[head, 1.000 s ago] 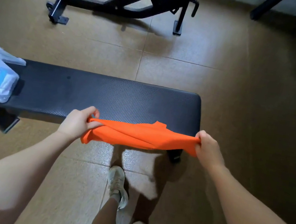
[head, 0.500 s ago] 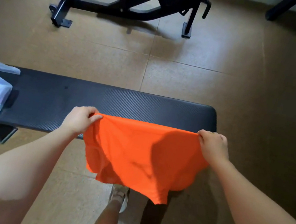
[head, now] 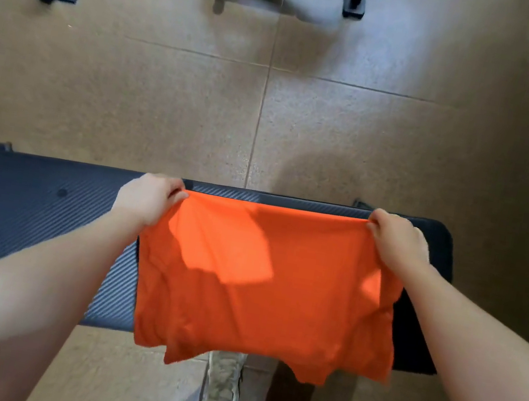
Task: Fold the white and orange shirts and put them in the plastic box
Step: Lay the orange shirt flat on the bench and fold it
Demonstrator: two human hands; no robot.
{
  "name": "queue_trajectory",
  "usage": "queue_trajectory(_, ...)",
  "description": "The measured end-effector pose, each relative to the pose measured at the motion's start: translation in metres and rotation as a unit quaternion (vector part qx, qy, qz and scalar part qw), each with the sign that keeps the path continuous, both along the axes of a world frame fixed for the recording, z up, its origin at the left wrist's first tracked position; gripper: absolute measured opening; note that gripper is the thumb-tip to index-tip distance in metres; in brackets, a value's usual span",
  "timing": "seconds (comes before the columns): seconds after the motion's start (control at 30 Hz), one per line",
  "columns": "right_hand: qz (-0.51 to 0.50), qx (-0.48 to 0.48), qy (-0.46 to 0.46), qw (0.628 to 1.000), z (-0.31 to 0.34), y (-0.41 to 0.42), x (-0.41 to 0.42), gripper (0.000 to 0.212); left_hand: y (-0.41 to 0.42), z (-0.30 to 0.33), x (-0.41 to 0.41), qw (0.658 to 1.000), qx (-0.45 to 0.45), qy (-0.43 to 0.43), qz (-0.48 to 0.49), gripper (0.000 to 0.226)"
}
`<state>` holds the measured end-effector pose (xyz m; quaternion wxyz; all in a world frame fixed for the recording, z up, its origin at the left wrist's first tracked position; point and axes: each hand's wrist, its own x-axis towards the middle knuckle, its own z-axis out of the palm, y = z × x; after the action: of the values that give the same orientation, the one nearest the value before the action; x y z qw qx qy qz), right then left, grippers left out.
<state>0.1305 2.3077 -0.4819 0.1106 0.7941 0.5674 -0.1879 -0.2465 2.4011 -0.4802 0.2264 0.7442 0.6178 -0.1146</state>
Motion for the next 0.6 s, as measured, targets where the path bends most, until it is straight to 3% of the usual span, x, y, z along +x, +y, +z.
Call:
queue_trajectory(0.27,0.016,0.053,-0.112,0.992,-0.017,0.034,-0.005,0.023,0.027,-0.014,0.016,0.991,0.126,0.045,-0.003,0.037)
queue_trajectory(0.37,0.030,0.095,-0.054,0.994,-0.016,0.019,-0.033,0.034,-0.003,-0.015,0.033,0.982,0.166,-0.022,-0.087,0.049)
queue_trajectory(0.47,0.147,0.076,0.055,0.985,-0.023,-0.023,-0.082,0.055,-0.058,-0.027,0.064,0.962,0.087,-0.068,-0.249,0.058)
queue_trajectory(0.53,0.221,0.014,0.081,0.972,-0.029,-0.047,-0.105,0.062,-0.085,-0.035,0.081,0.971,0.013,-0.038,-0.236,0.070)
queue_trajectory(0.6,0.229,-0.021,0.073,0.971,-0.036,-0.057,-0.110,0.065,-0.097,-0.046,0.086,0.987,-0.026,-0.012,-0.159,0.078)
